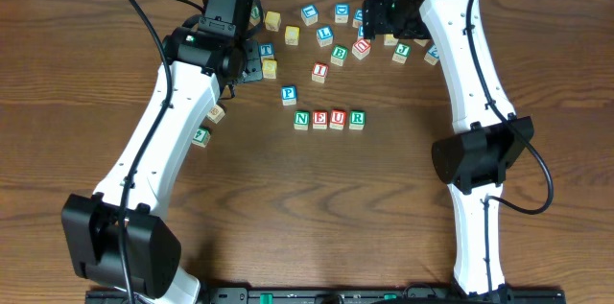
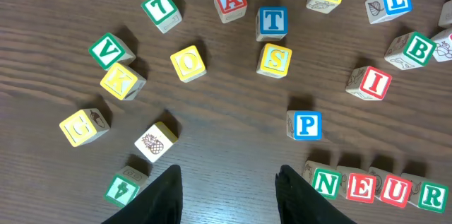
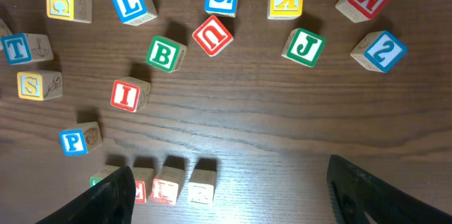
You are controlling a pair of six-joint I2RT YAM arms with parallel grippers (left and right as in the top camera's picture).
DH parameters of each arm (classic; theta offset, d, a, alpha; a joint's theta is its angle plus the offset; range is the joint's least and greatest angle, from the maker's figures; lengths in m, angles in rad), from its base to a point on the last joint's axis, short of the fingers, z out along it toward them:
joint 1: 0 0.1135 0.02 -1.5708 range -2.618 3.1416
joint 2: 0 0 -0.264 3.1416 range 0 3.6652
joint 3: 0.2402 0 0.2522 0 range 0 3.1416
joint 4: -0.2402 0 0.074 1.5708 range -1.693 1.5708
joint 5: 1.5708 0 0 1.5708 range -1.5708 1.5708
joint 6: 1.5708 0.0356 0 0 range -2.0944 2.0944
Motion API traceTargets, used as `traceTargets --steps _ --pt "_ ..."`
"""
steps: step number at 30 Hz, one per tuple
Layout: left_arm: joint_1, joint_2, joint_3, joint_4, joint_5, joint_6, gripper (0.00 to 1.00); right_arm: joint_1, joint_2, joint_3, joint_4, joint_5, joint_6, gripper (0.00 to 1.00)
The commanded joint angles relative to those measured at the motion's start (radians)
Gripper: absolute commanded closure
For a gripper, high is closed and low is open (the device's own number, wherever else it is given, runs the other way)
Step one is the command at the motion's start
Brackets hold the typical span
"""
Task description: Spell out NEURIPS
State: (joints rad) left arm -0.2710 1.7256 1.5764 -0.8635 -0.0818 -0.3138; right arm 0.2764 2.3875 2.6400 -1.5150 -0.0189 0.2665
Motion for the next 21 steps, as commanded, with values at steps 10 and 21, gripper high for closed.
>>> traceTargets --steps 10,21 --pt "0.002 -0.014 -0.008 -0.003 -0.008 0.002 0.58 0.013 -0.013 -0.004 -0.003 0.001 0.002 0.19" --pt "0.003 -0.011 -0.008 0.026 -0.009 0.003 0.58 0.013 -0.013 -0.004 -0.003 0.002 0.002 0.18"
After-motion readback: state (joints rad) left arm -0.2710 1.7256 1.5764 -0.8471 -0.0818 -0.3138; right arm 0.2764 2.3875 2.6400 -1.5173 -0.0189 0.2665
